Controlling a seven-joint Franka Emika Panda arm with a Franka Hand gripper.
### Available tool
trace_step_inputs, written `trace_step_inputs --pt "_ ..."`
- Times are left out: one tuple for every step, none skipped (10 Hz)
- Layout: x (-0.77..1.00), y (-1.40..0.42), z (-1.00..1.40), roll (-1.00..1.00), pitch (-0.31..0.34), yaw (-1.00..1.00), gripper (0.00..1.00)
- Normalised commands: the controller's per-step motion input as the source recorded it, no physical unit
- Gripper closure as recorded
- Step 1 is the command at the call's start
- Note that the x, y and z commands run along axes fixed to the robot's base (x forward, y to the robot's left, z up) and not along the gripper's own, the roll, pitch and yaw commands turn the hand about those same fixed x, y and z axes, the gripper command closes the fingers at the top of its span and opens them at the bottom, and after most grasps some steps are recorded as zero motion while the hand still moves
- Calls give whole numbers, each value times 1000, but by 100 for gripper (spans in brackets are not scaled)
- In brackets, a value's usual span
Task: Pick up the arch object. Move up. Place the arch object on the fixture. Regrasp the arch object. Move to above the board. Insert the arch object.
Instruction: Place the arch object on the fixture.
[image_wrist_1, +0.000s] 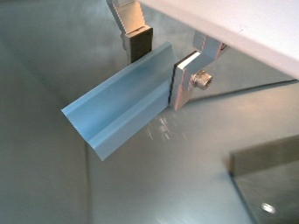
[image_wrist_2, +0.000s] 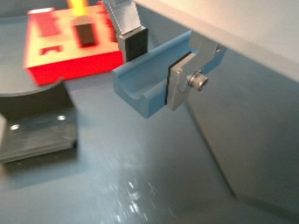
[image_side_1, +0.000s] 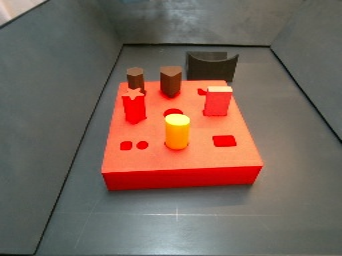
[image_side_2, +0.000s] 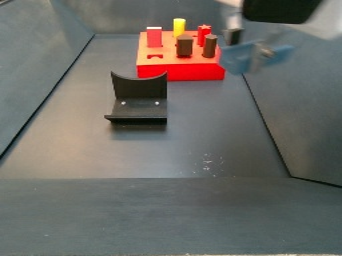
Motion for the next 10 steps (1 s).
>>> trace_step_inputs --pt "1000 -801 -213 -92 88 1000 100" --pt "1000 -727 -200 -96 91 1000 100" --pt "1000 -657 -193 -102 95 1000 100" --pt "1000 -588 -179 -109 102 1000 100" --pt "1000 -529 -166 -110 109 1000 100" --pt "1000 -465 -153 -113 118 1000 100" --pt "1000 -408 -139 -121 137 1000 100" --pt "1000 -370 -127 -126 156 1000 100" --pt "1000 -319 -115 -130 184 1000 100" --pt "1000 -266 -99 -139 239 1000 100"
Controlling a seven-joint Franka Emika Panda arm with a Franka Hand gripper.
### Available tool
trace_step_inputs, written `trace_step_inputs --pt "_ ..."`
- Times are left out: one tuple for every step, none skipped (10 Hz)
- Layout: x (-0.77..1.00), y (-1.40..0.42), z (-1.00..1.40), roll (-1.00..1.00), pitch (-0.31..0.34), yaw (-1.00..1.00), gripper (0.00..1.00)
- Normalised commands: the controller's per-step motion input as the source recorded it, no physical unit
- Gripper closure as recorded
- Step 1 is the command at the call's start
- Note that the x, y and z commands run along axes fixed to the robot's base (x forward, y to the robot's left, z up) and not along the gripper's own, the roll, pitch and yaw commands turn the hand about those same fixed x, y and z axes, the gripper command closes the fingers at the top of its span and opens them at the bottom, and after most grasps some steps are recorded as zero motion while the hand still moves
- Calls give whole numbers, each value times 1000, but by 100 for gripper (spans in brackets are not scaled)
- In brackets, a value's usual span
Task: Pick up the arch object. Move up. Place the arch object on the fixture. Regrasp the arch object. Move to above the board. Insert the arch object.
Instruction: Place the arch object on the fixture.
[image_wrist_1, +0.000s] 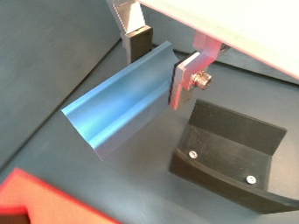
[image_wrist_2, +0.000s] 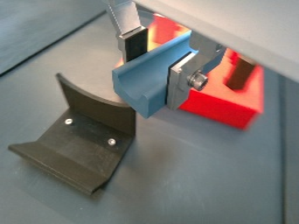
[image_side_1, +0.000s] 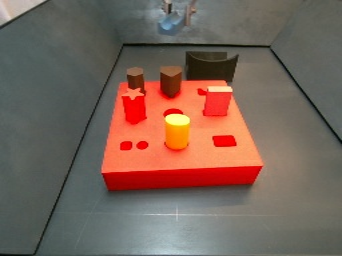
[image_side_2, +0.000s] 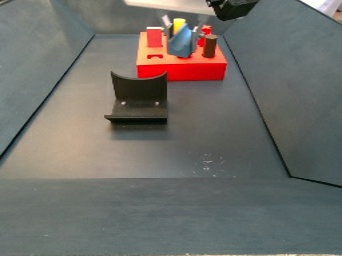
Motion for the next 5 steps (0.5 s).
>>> trace_step_inputs --pt "1000 -228 -86 -154 304 1000 100" --pt "1000 -168 -64 -124 307 674 100" --pt "1000 728 566 -1000 10 503 100" --pt "1000 834 615 -1000 16 357 100" --pt "933 783 512 -1000 43 313 100"
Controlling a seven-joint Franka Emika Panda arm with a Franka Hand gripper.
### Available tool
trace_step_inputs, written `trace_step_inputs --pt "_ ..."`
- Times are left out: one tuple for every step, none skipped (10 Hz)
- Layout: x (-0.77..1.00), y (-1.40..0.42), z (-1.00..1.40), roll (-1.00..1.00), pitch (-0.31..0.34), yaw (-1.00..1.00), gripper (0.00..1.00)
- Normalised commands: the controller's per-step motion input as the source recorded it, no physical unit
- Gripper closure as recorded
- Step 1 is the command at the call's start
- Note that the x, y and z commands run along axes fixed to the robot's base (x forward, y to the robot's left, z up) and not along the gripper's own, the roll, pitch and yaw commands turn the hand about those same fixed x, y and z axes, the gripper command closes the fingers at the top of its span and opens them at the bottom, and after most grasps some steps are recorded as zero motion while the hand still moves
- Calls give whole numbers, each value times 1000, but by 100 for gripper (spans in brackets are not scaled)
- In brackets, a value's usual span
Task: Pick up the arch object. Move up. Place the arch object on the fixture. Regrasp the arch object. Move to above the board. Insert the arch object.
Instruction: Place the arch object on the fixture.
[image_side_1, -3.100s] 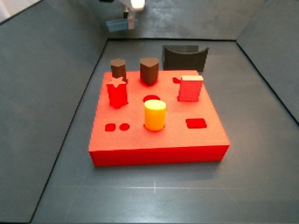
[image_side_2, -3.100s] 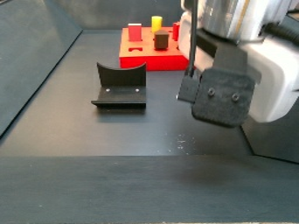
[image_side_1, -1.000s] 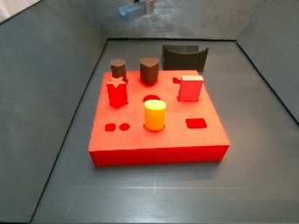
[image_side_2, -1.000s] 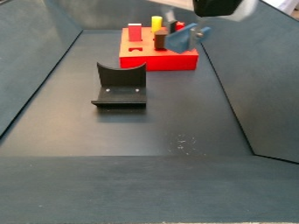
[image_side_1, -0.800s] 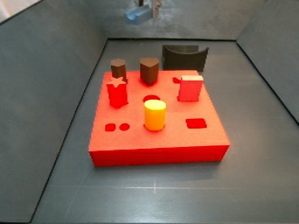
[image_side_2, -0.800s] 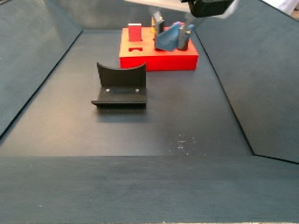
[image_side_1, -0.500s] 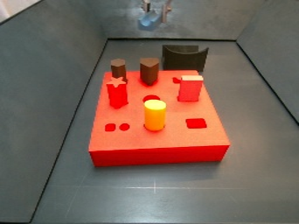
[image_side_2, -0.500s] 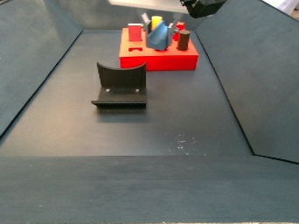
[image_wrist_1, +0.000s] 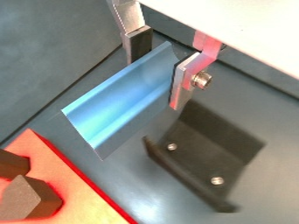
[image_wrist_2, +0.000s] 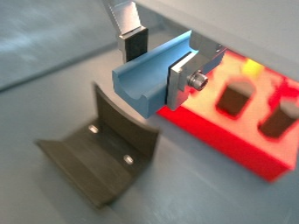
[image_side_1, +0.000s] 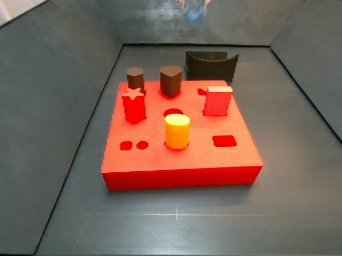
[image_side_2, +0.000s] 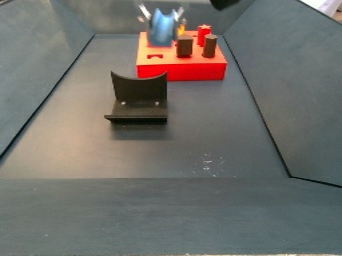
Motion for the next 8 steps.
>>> trace_step_inputs --pt "751 561 220 -1000 99 257 100" --pt "658 388 45 -1000 154 210 100" --pt "595 166 -21 -852 203 108 100" --pt "543 59 -5 -618 217 28 100" --pt "496 65 -10 -447 206 -22 100" --pt "461 65 -13 -349 191 -50 100" --pt "385 43 -10 -235 154 -82 100" --pt "337 45 -10 -208 141 -86 100"
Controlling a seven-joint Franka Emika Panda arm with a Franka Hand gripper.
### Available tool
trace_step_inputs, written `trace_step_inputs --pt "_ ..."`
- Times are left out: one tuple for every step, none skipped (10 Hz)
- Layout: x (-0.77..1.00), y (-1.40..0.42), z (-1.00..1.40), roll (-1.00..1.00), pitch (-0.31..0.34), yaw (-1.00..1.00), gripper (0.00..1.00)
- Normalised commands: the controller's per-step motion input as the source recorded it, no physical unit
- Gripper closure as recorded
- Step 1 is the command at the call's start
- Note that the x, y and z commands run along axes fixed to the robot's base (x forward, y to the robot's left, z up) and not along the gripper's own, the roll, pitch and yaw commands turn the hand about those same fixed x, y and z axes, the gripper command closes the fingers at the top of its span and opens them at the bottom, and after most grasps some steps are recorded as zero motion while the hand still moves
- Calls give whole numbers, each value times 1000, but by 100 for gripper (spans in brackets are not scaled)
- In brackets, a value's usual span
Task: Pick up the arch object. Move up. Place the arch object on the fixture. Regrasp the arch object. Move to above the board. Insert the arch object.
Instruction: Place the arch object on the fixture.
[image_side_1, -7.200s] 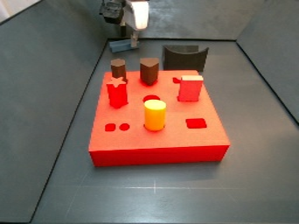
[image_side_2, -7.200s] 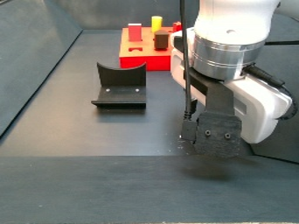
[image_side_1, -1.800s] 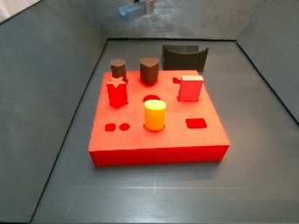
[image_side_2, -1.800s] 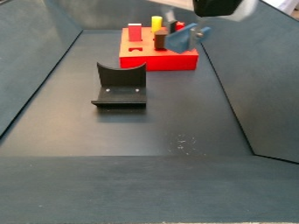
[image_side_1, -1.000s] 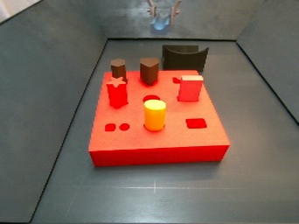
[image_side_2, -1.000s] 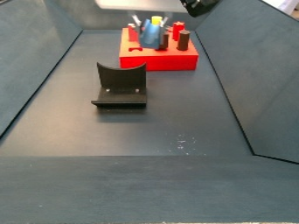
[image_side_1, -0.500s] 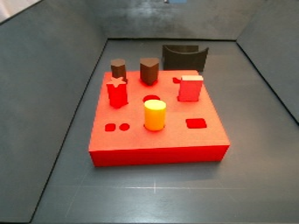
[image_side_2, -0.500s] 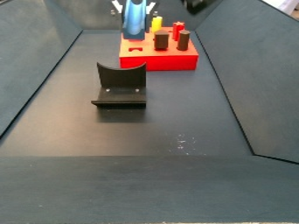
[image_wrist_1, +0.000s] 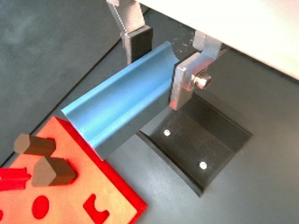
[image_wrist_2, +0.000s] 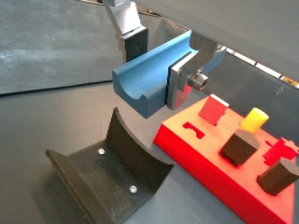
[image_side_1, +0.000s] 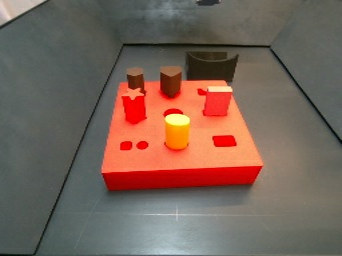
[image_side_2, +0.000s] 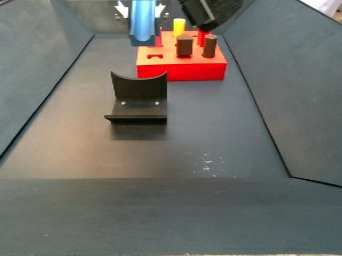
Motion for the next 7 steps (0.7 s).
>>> trace_step_inputs --pt "244 47 -6 -175 123 -85 100" --pt "132 66 -1000 -1000 81 -93 100" --pt "120 71 -1000 -1000 75 -102 100" --pt "121 78 -1000 -1000 82 -114 100" --pt "130 78 -1000 -1000 98 -123 100" --pt "144 86 -1000 -1000 116 -143 100" --pt "151 93 -1000 -938 114 -155 100"
